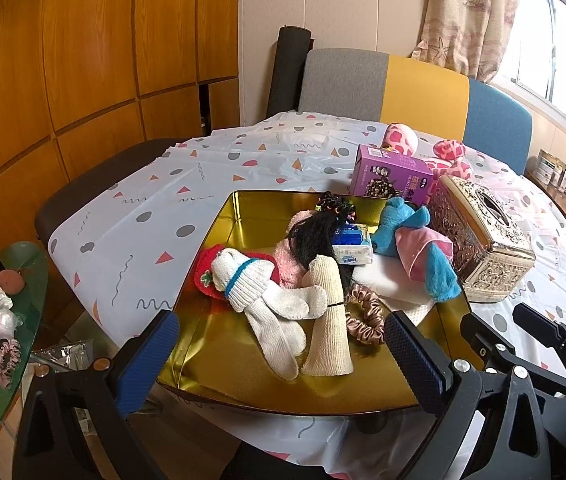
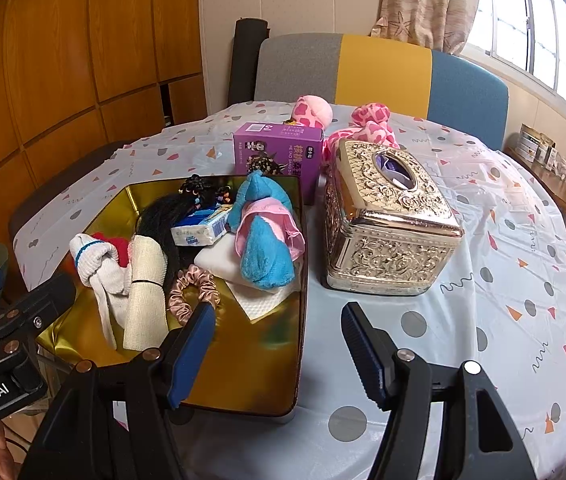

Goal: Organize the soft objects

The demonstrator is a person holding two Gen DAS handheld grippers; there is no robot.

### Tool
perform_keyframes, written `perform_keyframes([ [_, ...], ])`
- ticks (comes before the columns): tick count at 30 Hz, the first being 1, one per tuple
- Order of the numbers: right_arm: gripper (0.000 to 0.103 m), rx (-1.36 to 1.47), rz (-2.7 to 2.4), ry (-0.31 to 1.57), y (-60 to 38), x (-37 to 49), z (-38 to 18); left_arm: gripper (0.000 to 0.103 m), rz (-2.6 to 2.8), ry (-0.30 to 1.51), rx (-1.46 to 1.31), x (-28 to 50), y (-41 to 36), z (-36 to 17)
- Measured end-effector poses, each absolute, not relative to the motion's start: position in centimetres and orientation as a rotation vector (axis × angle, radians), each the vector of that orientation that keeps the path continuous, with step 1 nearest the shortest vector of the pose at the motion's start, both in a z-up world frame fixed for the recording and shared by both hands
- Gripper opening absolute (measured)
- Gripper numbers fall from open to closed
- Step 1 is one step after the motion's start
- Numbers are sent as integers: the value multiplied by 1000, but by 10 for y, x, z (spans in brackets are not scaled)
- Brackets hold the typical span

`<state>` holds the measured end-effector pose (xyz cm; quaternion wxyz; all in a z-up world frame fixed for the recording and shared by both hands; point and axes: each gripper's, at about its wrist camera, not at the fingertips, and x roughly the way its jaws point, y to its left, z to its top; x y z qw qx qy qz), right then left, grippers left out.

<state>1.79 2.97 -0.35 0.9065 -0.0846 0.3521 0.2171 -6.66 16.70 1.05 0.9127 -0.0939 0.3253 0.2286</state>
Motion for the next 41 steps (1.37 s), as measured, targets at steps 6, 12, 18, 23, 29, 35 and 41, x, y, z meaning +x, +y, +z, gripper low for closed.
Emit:
perform_keyframes([
  [6,66,-174,449,727,29,18,-4,103,471,672,-192,-67,166,10],
  [12,66,-173,450,731,29,19,-4,103,470,674,-195,-66,166,10],
  [18,66,-171,449,733,28,19,-5,103,468,679,-192,-65,167,8],
  [23,66,-170,450,734,28,19,-5,103,464,683,-189,-65,167,8],
  [29,66,-167,445,738,27,20,-7,103,465,685,-186,-65,166,8],
  [35,66,-161,439,740,25,22,-7,96,460,675,-169,-65,164,8],
  [41,66,-139,421,751,16,28,-7,103,437,692,-194,-63,168,5],
])
